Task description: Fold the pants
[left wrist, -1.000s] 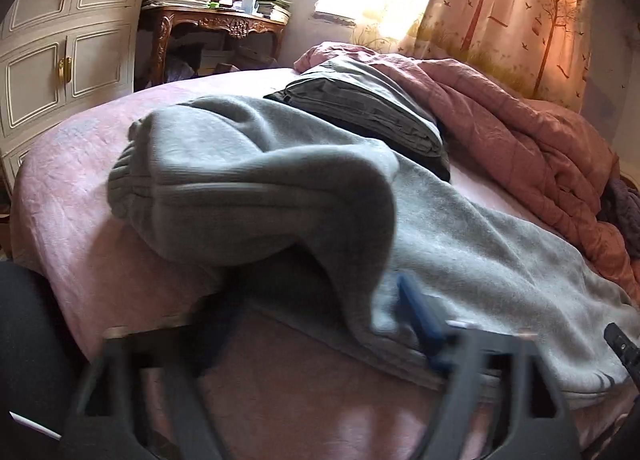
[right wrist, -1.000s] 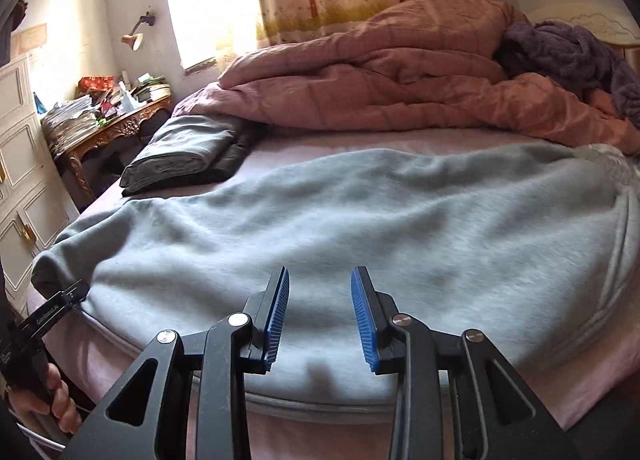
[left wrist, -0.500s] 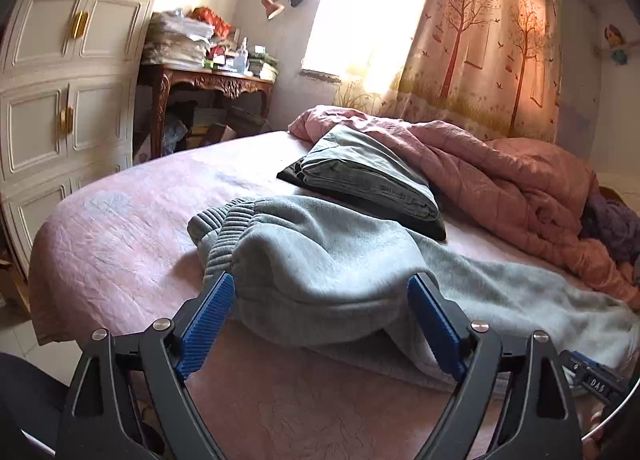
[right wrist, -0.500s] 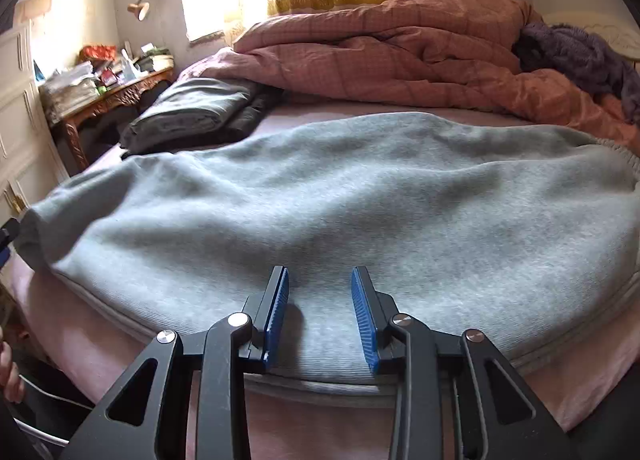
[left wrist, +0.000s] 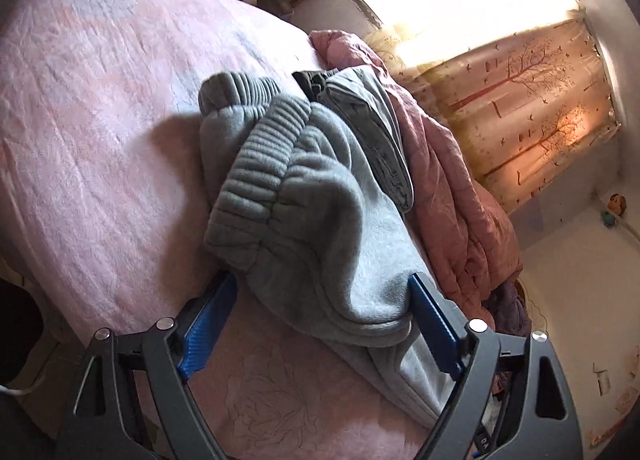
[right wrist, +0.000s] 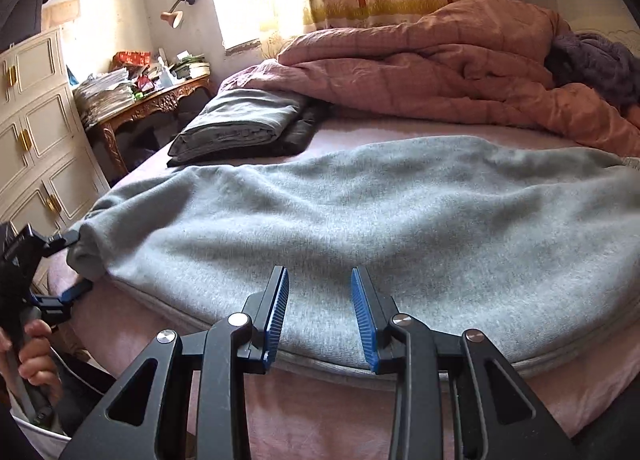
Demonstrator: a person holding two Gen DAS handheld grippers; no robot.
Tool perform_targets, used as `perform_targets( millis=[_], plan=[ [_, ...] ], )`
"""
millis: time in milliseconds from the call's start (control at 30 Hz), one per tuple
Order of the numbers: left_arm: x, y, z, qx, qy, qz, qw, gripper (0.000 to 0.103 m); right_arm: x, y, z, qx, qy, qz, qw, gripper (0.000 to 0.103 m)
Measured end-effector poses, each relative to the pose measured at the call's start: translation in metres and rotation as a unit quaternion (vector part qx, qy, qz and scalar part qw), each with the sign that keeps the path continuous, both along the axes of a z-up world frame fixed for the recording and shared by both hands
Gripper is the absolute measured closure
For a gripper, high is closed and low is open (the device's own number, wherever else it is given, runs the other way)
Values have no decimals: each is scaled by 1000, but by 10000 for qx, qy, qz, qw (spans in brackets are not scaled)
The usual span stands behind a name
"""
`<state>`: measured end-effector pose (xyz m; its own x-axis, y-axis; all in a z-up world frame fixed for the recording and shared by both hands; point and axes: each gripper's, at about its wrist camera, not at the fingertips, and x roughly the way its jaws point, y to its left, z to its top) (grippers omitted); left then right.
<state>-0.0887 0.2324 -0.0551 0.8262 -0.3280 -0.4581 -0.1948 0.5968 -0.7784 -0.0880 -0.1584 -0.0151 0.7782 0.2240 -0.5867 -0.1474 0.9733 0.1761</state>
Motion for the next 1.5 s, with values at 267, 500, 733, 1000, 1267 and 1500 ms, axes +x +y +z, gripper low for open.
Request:
perform_targets(
  millis=[267,500,733,1000,1267,1500],
  plan=[
    [-5,31,-5,-359,31,536,9979,27,3,3,-14,-45,213,66,9997,69],
    [-1,39,1,88,104,617,9980,70,7,10,-18,-220,195,33,9996,69],
    [10,47,49,1114,-250,565,9919,88,8,7,-20,-426,129,-63,9990,69],
    [55,47,86,2360,-216,114,9715,98,11,8,-27,-640,68,-160,9978,69],
    [53,76,47,2271,424,38,9729,103,15,3,-30,-525,126,-147,9984,69],
    [40,78,40,1906,331,-486,9799,84,15,10,-31,-752,43,-192,9970,68]
  ],
)
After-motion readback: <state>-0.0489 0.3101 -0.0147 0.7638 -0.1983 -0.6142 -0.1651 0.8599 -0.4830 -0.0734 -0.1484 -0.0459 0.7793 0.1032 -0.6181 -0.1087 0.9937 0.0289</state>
